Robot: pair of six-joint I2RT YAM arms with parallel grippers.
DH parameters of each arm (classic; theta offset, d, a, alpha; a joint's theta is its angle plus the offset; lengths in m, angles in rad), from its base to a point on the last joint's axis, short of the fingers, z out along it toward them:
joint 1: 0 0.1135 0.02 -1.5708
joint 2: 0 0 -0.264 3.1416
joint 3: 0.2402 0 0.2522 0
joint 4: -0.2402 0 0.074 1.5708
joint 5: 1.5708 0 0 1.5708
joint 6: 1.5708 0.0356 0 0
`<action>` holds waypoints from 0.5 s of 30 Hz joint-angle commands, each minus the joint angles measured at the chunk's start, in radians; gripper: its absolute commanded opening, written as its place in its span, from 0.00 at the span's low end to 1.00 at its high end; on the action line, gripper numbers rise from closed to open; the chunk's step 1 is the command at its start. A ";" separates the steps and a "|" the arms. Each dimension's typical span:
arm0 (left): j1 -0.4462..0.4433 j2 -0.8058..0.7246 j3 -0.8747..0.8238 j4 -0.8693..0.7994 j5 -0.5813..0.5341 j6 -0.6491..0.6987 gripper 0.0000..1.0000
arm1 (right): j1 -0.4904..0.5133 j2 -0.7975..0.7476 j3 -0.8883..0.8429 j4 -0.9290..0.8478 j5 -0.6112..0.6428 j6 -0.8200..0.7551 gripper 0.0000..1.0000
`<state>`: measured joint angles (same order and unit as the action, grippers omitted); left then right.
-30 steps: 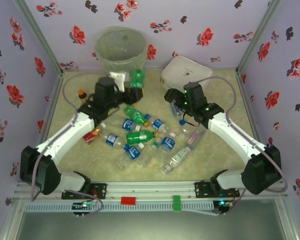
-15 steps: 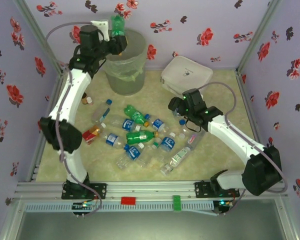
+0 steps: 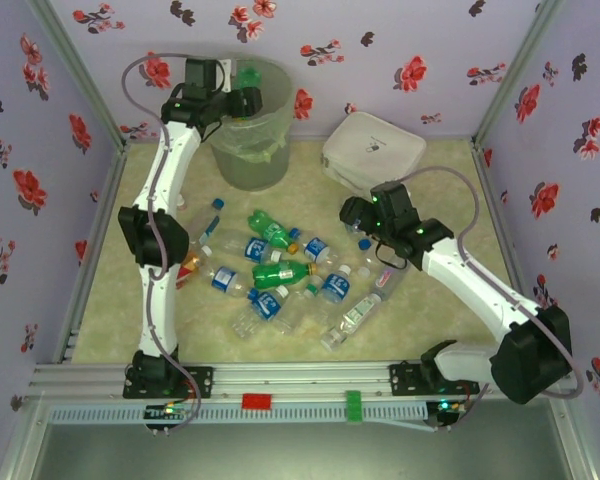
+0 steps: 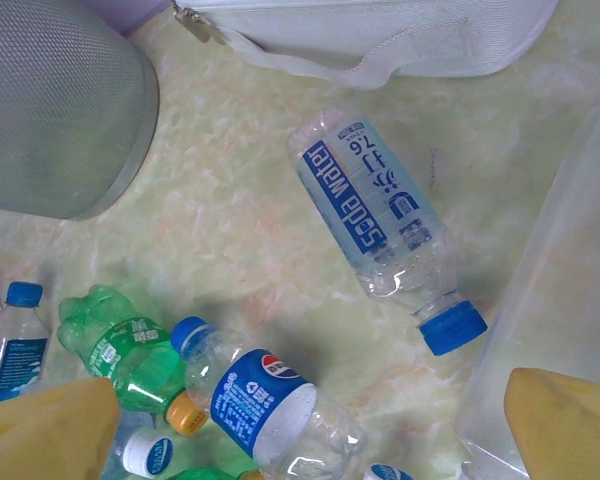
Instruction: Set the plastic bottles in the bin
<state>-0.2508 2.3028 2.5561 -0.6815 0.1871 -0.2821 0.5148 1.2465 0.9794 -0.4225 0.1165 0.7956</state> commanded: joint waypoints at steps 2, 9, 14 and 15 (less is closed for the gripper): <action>0.006 -0.047 0.041 -0.003 -0.003 0.009 1.00 | 0.000 -0.034 -0.019 0.003 0.061 -0.039 1.00; 0.006 -0.257 -0.138 0.079 -0.009 0.023 1.00 | -0.001 -0.010 -0.010 0.006 0.051 -0.055 1.00; 0.008 -0.534 -0.525 0.198 -0.066 0.044 1.00 | 0.001 0.017 -0.021 0.055 0.020 -0.048 1.00; 0.007 -0.600 -0.628 0.226 -0.084 0.048 1.00 | 0.001 0.022 -0.025 0.066 0.014 -0.051 1.00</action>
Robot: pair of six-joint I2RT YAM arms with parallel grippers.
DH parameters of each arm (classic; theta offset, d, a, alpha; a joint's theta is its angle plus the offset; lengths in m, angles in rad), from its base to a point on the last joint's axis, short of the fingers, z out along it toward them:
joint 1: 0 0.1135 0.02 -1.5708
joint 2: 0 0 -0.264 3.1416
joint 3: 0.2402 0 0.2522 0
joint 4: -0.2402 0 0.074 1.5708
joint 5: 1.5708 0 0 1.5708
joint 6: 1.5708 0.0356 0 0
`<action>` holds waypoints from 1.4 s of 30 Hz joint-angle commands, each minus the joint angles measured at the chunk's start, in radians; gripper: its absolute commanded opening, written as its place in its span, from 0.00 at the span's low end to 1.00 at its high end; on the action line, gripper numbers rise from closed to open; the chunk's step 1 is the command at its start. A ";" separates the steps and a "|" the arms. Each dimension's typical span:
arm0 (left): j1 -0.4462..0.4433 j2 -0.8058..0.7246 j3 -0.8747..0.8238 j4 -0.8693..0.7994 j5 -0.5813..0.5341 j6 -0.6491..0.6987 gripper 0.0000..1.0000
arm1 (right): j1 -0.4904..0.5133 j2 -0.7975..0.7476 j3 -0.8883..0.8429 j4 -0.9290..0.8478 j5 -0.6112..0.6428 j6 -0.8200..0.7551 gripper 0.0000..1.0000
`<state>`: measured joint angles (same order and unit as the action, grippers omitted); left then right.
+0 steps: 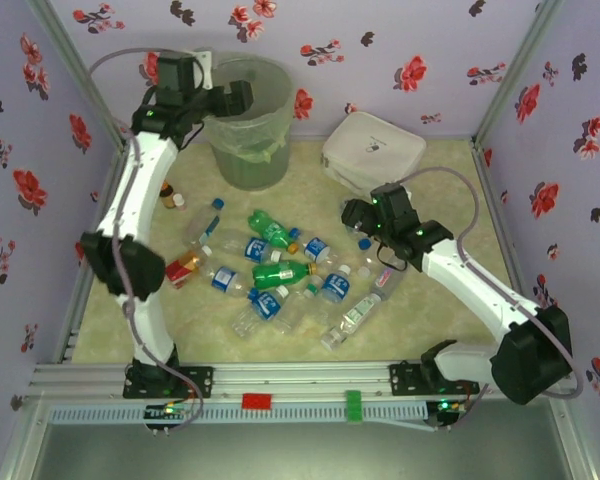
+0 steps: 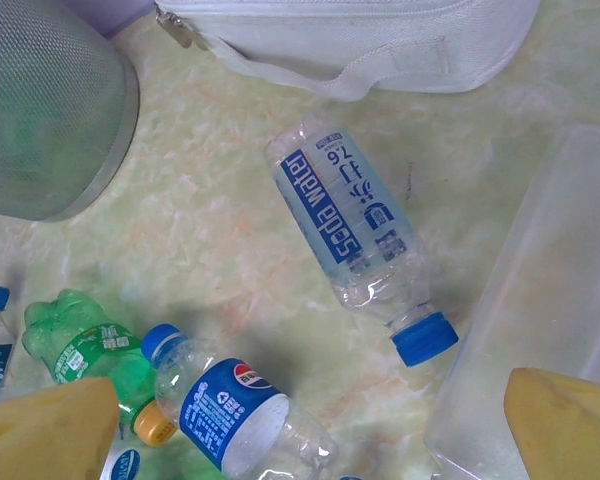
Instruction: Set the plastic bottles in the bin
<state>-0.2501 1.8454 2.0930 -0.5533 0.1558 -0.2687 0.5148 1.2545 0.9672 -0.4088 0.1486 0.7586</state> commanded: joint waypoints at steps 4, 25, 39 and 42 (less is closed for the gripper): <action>0.020 -0.367 -0.484 0.142 -0.111 0.034 1.00 | 0.001 0.016 -0.012 0.071 -0.015 -0.036 0.99; 0.131 -0.727 -1.401 0.208 -0.303 -0.221 1.00 | 0.007 0.014 -0.118 0.296 -0.145 0.020 1.00; 0.137 -0.575 -1.381 0.203 -0.204 -0.234 1.00 | 0.011 -0.019 -0.130 0.265 -0.086 0.016 1.00; 0.137 -0.578 -1.381 0.167 -0.198 -0.244 1.00 | 0.011 -0.026 -0.136 0.266 -0.066 0.016 1.00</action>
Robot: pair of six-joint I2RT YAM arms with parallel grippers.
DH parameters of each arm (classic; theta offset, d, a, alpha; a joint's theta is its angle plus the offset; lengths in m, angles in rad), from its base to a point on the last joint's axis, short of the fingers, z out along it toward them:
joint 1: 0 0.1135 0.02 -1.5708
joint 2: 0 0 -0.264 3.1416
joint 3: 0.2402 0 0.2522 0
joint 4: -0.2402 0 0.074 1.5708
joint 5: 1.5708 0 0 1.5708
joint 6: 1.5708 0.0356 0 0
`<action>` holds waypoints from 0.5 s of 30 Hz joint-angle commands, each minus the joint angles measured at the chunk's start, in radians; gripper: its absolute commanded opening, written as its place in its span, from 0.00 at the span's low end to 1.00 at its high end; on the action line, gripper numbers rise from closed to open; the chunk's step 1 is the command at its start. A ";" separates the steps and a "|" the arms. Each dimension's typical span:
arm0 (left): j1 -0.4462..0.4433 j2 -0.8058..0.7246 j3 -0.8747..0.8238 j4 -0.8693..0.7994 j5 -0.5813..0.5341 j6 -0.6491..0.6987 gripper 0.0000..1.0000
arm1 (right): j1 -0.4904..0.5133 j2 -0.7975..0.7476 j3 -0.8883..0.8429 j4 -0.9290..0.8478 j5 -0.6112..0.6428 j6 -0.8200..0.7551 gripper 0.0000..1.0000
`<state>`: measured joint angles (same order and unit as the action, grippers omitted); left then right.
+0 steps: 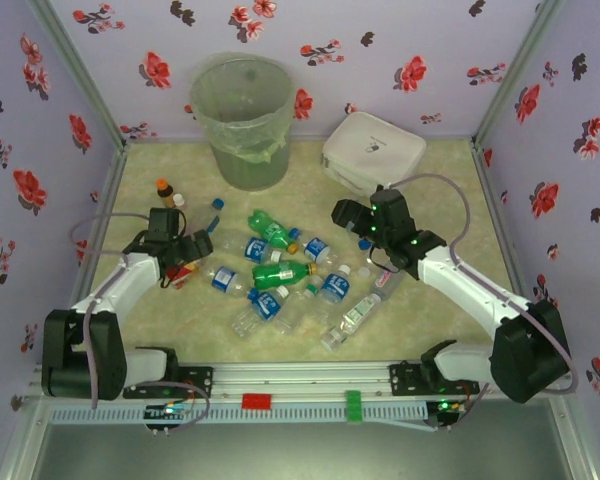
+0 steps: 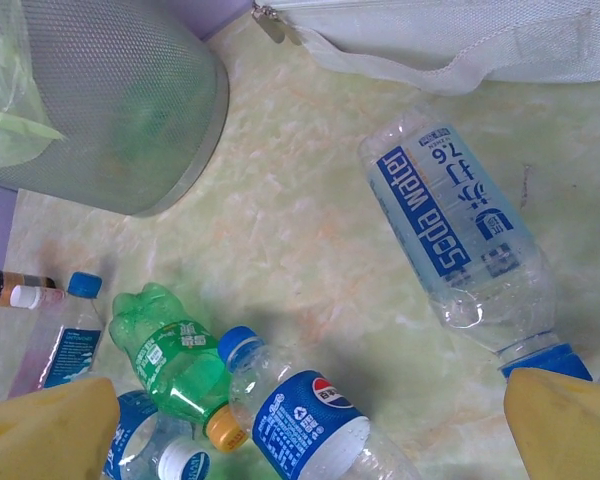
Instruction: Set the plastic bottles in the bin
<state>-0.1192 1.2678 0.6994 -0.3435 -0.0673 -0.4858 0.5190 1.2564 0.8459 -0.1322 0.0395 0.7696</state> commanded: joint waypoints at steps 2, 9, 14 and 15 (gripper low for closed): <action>0.003 -0.010 0.010 -0.066 0.042 -0.041 1.00 | 0.007 -0.027 -0.016 -0.007 0.048 0.005 1.00; -0.046 -0.065 -0.019 -0.149 0.050 -0.096 1.00 | 0.007 -0.011 -0.010 -0.004 0.046 0.006 1.00; -0.063 -0.063 -0.055 -0.153 -0.014 -0.107 1.00 | 0.007 0.010 0.000 0.001 0.035 0.007 1.00; -0.063 -0.055 -0.062 -0.146 -0.026 -0.107 1.00 | 0.007 0.014 0.003 0.002 0.032 0.007 1.00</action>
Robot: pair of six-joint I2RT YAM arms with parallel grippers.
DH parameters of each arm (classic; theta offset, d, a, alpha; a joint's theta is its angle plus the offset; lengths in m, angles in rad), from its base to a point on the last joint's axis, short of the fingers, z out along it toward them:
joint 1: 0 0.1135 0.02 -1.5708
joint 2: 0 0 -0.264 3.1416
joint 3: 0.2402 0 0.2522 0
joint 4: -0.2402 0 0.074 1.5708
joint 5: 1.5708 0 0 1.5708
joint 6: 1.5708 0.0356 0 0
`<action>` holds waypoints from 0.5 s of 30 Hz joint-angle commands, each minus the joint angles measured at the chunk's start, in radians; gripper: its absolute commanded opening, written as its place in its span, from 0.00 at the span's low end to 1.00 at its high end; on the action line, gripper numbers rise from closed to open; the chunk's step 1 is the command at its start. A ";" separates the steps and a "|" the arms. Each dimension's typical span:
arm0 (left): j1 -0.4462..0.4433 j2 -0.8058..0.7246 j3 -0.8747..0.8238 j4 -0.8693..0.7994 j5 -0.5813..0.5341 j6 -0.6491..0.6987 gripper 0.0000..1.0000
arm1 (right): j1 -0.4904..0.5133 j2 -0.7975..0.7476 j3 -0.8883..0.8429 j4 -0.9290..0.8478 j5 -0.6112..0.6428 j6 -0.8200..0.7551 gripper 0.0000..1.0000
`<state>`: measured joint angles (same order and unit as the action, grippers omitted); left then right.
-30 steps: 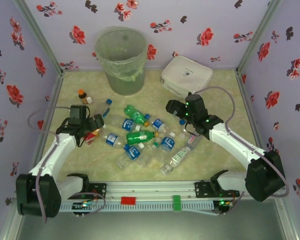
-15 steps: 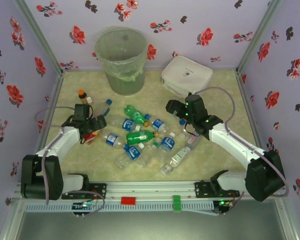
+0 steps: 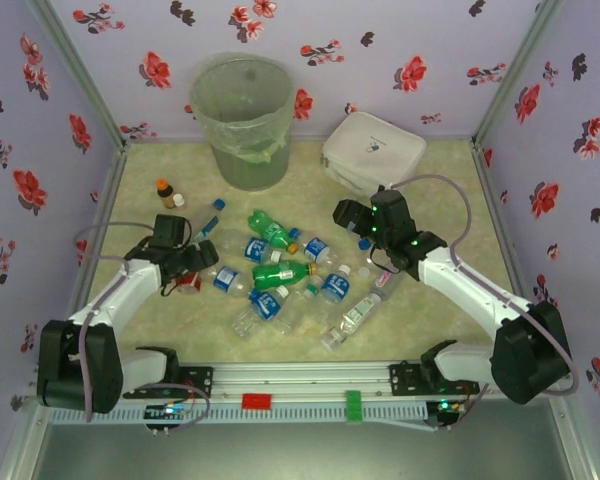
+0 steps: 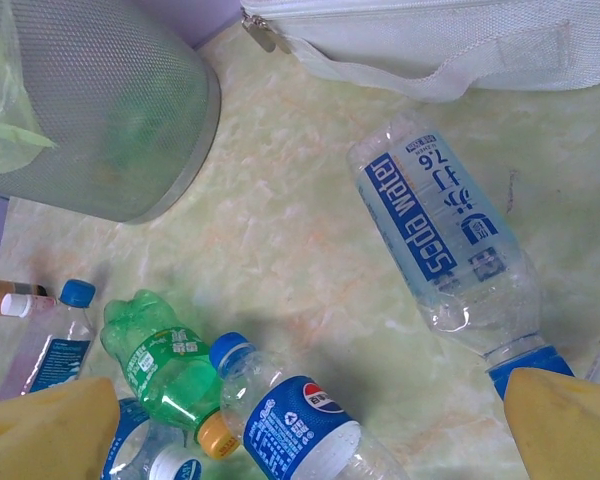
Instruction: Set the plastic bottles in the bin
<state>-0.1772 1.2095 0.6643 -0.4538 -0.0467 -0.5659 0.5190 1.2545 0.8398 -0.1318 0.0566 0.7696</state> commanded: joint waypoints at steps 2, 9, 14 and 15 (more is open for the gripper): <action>-0.005 0.024 -0.034 -0.025 -0.063 -0.029 1.00 | 0.007 0.023 0.015 -0.001 0.009 0.005 1.00; -0.007 0.105 -0.024 0.007 -0.069 -0.010 0.95 | 0.007 0.021 0.016 -0.012 0.015 0.005 1.00; -0.007 0.133 -0.030 0.027 -0.075 -0.018 0.91 | 0.008 0.020 0.019 -0.014 0.016 0.002 1.00; -0.006 0.135 -0.030 0.029 -0.077 -0.020 0.89 | 0.007 0.019 0.019 -0.015 0.016 0.001 1.00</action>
<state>-0.1787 1.3346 0.6449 -0.4358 -0.0963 -0.5735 0.5190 1.2724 0.8402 -0.1322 0.0563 0.7696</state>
